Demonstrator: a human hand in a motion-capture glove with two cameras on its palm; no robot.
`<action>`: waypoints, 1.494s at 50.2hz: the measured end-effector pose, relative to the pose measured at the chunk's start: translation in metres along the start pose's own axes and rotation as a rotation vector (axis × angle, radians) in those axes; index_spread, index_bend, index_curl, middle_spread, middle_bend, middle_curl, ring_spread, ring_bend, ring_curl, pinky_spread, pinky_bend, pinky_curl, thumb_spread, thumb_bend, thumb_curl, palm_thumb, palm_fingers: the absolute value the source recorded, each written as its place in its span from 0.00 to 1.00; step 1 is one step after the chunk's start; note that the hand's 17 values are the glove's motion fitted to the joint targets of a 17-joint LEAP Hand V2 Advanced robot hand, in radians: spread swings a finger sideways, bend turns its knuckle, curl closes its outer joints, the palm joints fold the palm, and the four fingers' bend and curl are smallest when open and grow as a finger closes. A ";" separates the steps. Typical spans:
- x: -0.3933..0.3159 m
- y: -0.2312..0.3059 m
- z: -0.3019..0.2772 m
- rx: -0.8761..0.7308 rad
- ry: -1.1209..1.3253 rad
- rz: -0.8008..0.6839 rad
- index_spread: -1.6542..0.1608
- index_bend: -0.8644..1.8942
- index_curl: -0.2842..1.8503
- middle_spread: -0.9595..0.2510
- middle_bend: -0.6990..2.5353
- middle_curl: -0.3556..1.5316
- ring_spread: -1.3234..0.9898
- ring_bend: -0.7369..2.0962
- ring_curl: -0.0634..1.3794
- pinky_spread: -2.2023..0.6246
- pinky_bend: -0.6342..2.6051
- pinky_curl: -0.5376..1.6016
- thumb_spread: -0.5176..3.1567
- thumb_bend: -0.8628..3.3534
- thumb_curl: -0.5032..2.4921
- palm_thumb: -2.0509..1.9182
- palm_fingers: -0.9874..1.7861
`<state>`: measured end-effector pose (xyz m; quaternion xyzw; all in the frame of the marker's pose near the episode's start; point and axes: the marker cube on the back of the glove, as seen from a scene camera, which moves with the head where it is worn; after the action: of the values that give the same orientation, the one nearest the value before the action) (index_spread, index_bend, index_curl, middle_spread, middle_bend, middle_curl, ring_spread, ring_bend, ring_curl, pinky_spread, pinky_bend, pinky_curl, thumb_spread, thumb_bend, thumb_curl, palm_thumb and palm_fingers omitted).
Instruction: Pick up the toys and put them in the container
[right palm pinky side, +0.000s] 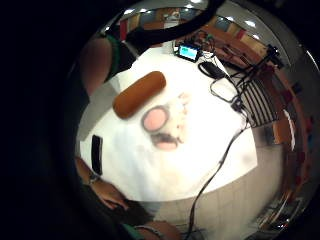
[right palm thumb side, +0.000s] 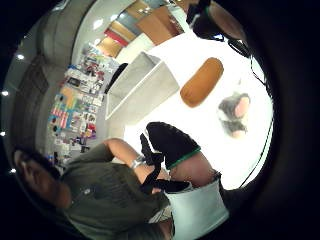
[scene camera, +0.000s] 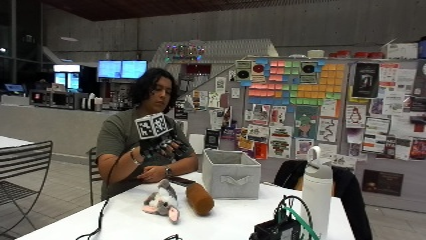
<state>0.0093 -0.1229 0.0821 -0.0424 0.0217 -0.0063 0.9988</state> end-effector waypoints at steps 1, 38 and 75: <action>0.000 -0.009 0.008 -0.014 0.006 0.001 0.70 0.37 0.25 0.66 0.28 0.30 0.45 0.41 0.17 0.76 0.37 0.38 0.48 0.20 0.24 0.52 0.51; 0.013 -0.101 0.181 -0.562 0.111 0.123 0.75 0.40 0.28 0.78 0.24 0.29 0.56 0.26 0.08 0.79 0.47 0.42 0.39 0.19 0.27 0.51 0.25; -0.155 -0.052 -0.001 0.351 -0.324 -0.075 0.70 0.38 0.35 0.51 0.30 0.36 0.38 0.52 0.26 0.63 0.50 0.43 0.43 0.24 0.36 0.65 0.71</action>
<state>-0.1457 -0.1727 0.0917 0.1308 -0.1419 -0.0401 0.9804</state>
